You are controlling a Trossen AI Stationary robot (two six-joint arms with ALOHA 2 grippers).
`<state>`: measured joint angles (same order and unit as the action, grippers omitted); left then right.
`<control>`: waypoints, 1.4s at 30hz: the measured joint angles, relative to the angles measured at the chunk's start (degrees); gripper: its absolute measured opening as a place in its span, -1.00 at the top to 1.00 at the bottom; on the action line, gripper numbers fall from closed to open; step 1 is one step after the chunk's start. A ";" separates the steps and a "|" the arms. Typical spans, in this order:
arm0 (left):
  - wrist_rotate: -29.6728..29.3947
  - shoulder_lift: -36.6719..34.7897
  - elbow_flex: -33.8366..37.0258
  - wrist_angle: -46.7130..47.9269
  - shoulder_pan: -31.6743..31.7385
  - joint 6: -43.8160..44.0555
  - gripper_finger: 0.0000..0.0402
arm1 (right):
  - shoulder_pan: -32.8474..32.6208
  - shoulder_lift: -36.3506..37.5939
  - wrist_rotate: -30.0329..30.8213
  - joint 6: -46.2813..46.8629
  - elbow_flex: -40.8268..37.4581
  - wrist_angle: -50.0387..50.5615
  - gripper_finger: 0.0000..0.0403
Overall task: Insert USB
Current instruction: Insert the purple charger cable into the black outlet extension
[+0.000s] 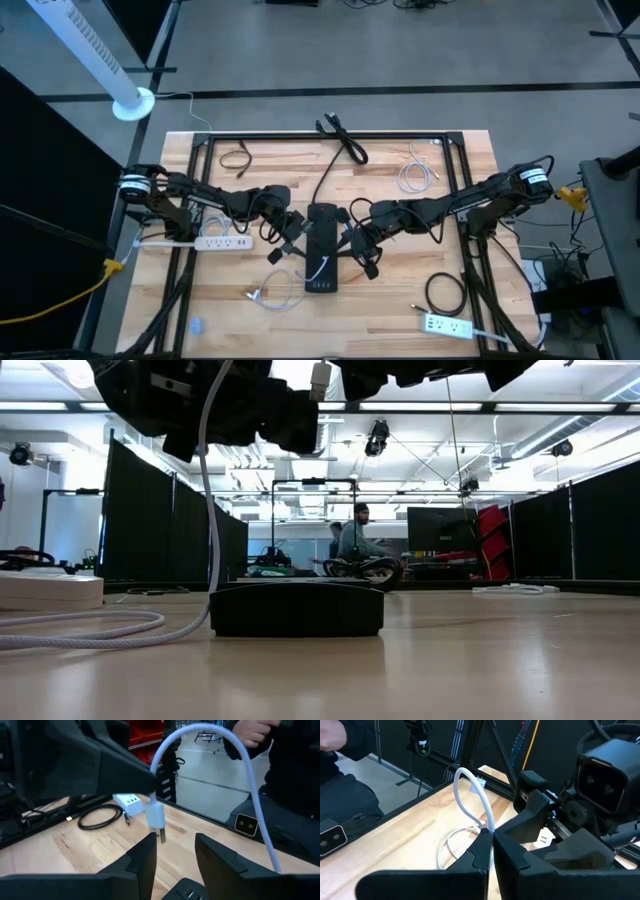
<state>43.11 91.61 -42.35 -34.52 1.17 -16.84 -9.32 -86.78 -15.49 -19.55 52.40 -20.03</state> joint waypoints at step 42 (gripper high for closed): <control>4.50 8.31 -0.02 -15.58 0.85 8.72 0.49 | 1.44 0.02 0.46 -0.50 -0.04 1.48 1.00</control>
<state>47.61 99.92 -42.37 -50.11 2.02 -8.12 -7.89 -86.76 -15.02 -20.05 52.36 -18.56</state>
